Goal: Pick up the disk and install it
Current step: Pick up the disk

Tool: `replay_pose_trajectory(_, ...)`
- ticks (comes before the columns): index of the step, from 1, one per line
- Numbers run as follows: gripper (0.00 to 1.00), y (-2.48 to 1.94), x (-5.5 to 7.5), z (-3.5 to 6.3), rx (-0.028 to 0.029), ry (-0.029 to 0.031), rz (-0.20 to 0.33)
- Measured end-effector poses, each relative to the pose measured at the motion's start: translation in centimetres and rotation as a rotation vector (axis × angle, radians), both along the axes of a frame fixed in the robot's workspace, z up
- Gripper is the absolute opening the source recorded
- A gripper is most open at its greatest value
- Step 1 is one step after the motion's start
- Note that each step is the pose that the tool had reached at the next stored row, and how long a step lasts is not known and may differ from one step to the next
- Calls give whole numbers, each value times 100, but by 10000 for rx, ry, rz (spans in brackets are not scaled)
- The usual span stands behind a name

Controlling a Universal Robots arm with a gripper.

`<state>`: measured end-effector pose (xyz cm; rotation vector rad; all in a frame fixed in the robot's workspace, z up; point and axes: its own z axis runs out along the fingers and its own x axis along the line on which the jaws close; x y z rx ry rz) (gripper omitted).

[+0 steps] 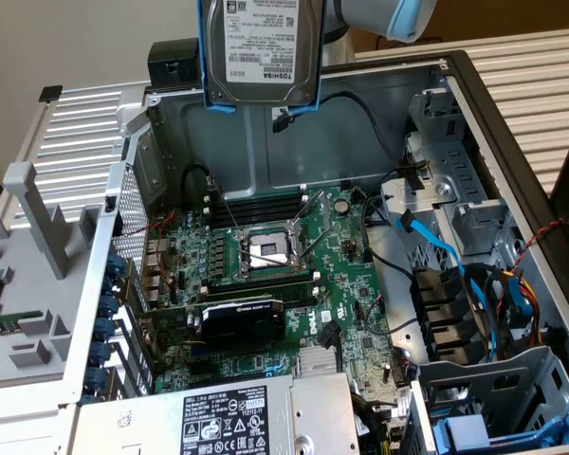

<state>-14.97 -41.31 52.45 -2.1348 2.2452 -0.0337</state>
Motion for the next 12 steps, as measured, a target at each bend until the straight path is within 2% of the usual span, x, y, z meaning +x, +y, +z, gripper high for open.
replay_pose_trajectory(7,37,-154,146,0,1,-1,1)
replay_pose_trajectory(12,37,-260,189,0,1,-1,1)
